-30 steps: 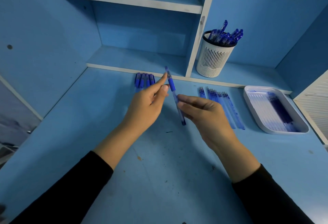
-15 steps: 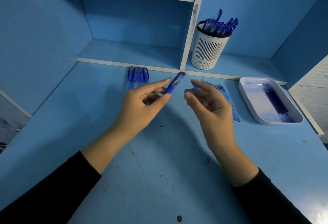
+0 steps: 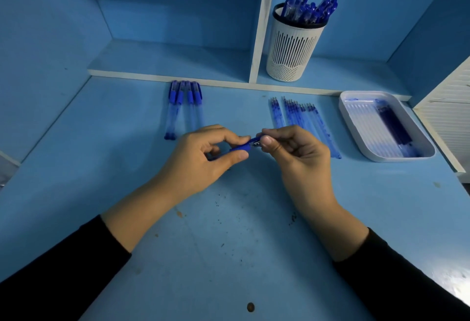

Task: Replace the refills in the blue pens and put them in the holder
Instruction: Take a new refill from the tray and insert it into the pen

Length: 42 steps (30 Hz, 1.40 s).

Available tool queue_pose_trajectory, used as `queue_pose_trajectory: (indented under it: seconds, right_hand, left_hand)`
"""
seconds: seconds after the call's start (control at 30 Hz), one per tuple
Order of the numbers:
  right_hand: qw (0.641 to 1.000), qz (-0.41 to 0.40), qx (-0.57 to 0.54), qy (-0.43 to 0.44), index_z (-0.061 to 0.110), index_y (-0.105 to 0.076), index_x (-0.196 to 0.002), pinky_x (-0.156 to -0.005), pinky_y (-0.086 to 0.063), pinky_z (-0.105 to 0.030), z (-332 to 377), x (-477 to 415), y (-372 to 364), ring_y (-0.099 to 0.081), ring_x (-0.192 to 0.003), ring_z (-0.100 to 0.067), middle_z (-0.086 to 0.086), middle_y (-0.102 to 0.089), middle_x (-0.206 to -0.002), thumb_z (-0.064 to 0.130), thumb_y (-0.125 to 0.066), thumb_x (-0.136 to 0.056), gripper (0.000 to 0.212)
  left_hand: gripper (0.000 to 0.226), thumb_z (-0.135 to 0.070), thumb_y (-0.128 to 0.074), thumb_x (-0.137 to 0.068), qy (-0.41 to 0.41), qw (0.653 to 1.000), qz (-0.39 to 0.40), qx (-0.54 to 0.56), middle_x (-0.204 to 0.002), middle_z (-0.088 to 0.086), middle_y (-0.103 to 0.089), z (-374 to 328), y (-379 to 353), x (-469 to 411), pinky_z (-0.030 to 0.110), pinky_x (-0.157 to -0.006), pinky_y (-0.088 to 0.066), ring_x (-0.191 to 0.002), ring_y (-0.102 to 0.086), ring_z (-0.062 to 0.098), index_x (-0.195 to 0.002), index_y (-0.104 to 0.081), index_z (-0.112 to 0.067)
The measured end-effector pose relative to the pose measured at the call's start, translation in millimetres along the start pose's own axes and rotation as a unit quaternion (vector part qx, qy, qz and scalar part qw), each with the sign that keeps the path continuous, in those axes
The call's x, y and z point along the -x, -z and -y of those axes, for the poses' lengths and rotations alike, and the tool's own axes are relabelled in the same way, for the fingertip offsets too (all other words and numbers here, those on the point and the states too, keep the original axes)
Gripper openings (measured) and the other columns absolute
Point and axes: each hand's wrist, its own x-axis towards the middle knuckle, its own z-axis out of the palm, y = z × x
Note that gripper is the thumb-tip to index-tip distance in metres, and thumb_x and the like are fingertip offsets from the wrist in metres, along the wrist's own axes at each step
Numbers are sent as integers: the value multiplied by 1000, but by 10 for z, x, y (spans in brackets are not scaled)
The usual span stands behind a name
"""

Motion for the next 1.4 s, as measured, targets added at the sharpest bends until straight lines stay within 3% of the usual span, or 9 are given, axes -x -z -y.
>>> queue_pose_trajectory:
  seconds: [0.13,0.37,0.47,0.57,0.93,1.07,1.17,1.3,1.4]
  right_hand:
    - [1000,-3,-15,-3,3,-68,-84,-75,-53,-19,-21,-3,-6,-68,-74,-7,5,-74,-77,-7,-66,-83,10]
    - [1000,6,-16,7,4,-66,-83,-75,-53,-19,-54,-2,5,-69,-76,-9,5,-74,-78,-9,-65,-83,13]
    - [1000,-3,-25,13,6,-65,-81,-77,-54,-22,-55,-13,20,-69,-78,-11,3,-74,-80,-10,-63,-84,16]
    - [999,-16,-35,19,8,-65,-82,-81,-54,-26,-43,-37,47,-69,-82,-14,0,-74,-82,-9,-62,-85,18]
    - [995,-63,17,70,17,-65,-92,-66,-46,-22,101,-92,106,-57,-72,-16,-3,-66,-80,6,-67,-88,12]
    - [995,-51,83,20,14,-70,-91,-64,-46,-19,99,-148,210,-59,-72,-13,-10,-69,-80,14,-69,-88,3]
    - [992,-11,128,-1,13,-71,-97,-69,-48,-17,48,-149,198,-61,-73,-10,-7,-69,-81,7,-67,-89,11]
    - [967,48,249,36,16,-72,-94,-70,-46,-11,-19,-90,140,-62,-68,0,13,-66,-74,8,-71,-85,12]
    - [932,71,339,103,12,-72,-91,-73,-50,-17,-60,-62,107,-61,-74,-10,3,-66,-79,7,-74,-82,11]
  left_hand:
    - [19,-14,-72,-86,18,1000,6,16,-104,-16,-73,20,0,-13,36,-52,-43,-57,-54,42,-96,-71,-30]
    - [20,-16,-67,-86,-5,1000,20,11,-94,-12,-72,22,-5,-23,29,-54,-45,-59,-59,17,-101,-71,-29]
    - [28,-15,-63,-89,-26,999,31,-13,-85,-3,-67,51,-5,-16,40,-55,-44,-60,-54,29,-113,-70,-28]
    - [37,-12,-58,-93,-55,996,49,-45,-77,-2,-53,62,-17,0,37,-57,-41,-62,-46,23,-127,-61,-27]
    - [29,-14,-70,-88,-67,994,-59,-68,-93,-1,-69,-11,3,-31,17,-63,-46,-69,-57,9,-117,-70,-17]
    - [24,-10,-71,-89,-60,990,-92,-87,-96,-9,-70,-26,60,-63,9,-66,-41,-74,-58,-1,-113,-73,-12]
    - [23,-13,-72,-88,-56,989,-106,-84,-100,-8,-72,-21,83,-81,16,-71,-49,-80,-64,6,-112,-74,-15]
    - [23,-10,-70,-89,-78,984,-121,-100,-105,-10,-71,-23,108,-98,14,-84,-50,-94,-67,3,-112,-72,-15]
    - [23,-7,-69,-90,-83,984,-118,-104,-105,-9,-70,-17,110,-104,14,-86,-49,-96,-66,1,-112,-72,-14]
